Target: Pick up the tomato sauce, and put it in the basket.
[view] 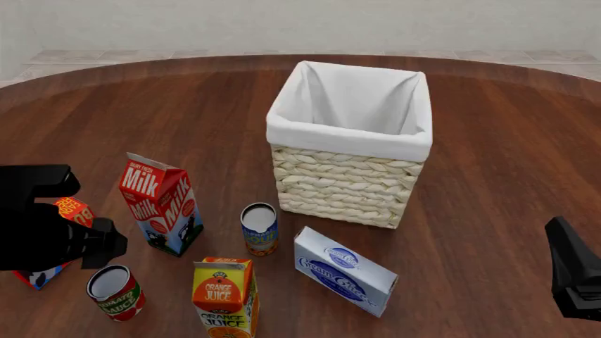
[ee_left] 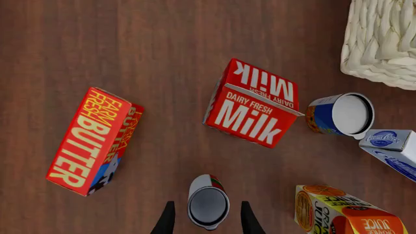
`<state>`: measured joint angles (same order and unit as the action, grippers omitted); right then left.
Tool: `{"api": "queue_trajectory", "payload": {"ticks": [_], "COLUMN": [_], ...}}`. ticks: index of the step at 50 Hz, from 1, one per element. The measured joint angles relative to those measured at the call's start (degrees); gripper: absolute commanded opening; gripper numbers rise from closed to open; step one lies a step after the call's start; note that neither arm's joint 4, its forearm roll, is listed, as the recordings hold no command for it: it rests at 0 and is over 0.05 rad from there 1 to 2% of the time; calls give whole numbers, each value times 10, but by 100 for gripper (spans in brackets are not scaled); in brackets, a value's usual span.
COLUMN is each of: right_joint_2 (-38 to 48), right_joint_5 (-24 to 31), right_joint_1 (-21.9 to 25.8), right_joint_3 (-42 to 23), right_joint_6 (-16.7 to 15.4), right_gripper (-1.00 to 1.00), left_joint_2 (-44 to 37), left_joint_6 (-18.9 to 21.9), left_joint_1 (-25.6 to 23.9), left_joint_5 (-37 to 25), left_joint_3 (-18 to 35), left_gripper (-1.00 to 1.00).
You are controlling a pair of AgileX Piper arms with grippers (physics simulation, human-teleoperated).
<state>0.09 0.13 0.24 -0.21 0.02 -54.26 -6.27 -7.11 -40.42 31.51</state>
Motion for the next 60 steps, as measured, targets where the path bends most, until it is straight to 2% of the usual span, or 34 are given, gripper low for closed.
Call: {"api": "queue_trajectory", "payload": {"ticks": [32, 60], "right_joint_2": [0, 0], "right_joint_5": [0, 0], "right_joint_1": [0, 0], "right_joint_3": [0, 0], "right_joint_6": [0, 0], "right_gripper": [100, 100], "left_joint_2": [-34, -54], "left_joint_6": [-16, 5], "left_joint_1": [-11, 16], "left_joint_5": [36, 51], "left_joint_3": [-28, -31], "left_gripper": [100, 100]}}
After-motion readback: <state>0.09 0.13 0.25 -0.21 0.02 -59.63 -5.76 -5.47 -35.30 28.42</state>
